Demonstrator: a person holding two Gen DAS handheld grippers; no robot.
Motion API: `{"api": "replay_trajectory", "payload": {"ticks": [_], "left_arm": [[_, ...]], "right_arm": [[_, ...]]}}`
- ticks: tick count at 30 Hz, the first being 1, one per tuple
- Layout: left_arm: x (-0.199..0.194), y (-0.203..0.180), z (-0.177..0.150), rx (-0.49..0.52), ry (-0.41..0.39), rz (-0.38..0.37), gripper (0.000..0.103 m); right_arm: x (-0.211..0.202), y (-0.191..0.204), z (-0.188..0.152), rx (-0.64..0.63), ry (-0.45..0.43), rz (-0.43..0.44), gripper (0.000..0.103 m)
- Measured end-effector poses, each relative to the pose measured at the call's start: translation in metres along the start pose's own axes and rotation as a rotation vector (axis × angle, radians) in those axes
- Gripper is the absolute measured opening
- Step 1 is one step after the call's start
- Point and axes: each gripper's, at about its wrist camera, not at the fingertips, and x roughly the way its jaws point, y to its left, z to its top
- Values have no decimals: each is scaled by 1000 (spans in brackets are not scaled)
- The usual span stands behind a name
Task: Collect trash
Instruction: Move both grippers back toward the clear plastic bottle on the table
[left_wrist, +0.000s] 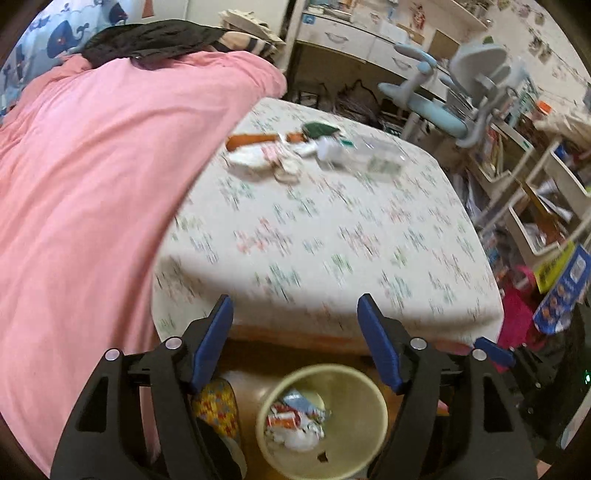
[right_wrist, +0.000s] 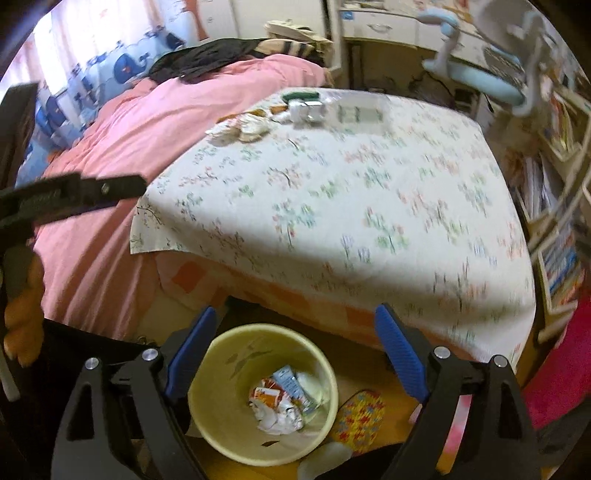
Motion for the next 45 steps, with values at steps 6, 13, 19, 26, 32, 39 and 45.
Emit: {"api": "replay_trajectory", "payload": {"ticks": [6, 13, 19, 26, 32, 39, 45], "left_arm": [[23, 17, 46, -48, -19, 31, 67], [60, 16, 89, -51, -29, 35, 67], [100, 18, 120, -62, -3, 32, 68], [133, 11, 147, -13, -2, 54, 68], [159, 13, 161, -1, 32, 62, 68], [186, 10, 165, 58, 100, 83, 68], [195, 2, 165, 106, 118, 74, 53]], "right_arm": [[11, -8, 51, -155, -21, -50, 87], [48, -21, 112, -357, 1, -112, 88], [73, -20, 156, -532, -10, -154, 88], [110, -19, 199, -662, 25, -139, 88], [148, -28, 225, -685, 106, -112, 88], [184, -28, 229, -718, 180, -95, 92], [190, -30, 236, -691, 195, -89, 95]]}}
